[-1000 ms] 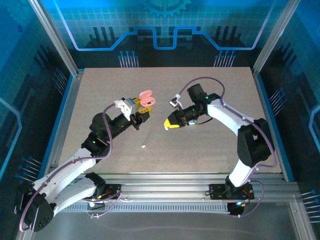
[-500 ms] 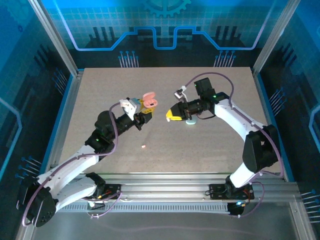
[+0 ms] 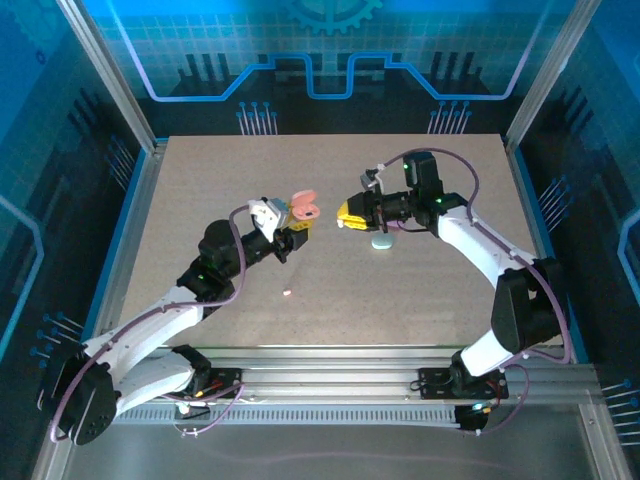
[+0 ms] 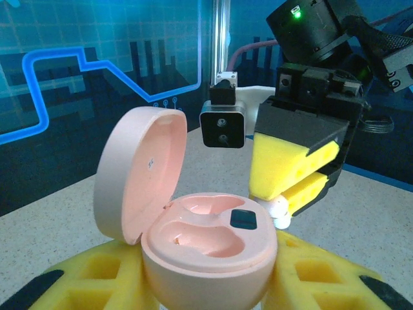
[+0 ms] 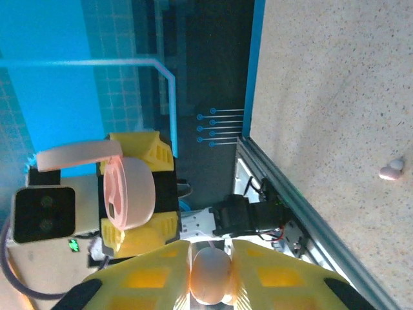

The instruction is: Insert the wireless bluetooth earbuds into the charging case

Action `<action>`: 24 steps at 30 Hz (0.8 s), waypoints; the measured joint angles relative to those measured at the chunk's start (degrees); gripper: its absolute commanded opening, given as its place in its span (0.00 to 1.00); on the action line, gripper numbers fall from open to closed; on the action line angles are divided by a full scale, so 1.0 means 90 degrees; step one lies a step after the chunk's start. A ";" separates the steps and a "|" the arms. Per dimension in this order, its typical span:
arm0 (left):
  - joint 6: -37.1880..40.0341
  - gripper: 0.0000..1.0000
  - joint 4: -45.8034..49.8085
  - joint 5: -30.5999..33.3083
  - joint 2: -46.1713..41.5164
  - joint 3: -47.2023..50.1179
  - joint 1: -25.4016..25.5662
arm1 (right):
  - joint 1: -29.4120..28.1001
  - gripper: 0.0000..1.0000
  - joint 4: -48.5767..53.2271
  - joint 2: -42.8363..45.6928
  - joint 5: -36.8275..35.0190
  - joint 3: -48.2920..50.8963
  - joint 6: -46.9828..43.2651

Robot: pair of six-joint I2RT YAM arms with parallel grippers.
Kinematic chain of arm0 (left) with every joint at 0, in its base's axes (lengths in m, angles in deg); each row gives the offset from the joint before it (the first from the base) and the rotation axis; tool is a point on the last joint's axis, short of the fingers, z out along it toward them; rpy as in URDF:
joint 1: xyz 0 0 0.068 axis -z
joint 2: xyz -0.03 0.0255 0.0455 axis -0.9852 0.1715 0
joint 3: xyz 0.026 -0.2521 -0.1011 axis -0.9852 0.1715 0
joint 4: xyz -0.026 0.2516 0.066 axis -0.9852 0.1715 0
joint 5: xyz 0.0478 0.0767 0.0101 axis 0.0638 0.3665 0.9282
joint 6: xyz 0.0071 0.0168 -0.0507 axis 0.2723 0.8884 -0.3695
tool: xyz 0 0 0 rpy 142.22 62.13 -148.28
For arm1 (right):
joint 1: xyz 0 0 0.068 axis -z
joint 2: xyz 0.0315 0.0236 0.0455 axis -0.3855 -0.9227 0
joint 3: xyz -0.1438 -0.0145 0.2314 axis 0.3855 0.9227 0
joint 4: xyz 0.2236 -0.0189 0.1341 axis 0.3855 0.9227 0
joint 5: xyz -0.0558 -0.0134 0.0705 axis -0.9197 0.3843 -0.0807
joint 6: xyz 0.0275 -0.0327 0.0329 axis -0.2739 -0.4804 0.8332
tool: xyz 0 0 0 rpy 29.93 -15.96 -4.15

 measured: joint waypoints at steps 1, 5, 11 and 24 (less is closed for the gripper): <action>0.0000 0.30 -0.0002 -0.0005 0.0005 0.0000 0.0000 | 0.0010 0.24 -0.0138 0.0010 -0.0007 0.0051 0.0158; 0.0000 0.30 -0.0017 -0.0075 0.0051 0.0012 0.0000 | 0.0017 0.24 -0.0593 0.0017 -0.0036 0.0143 0.0692; 0.0000 0.31 -0.0146 -0.0308 0.0182 0.0102 0.0000 | 0.0017 0.24 0.0185 0.0228 -0.0413 -0.0180 0.0063; 0.0022 0.32 -0.1192 -0.1042 0.0714 0.0219 0.0000 | -0.0046 0.23 0.1795 0.1127 -0.0957 -0.0967 -0.2069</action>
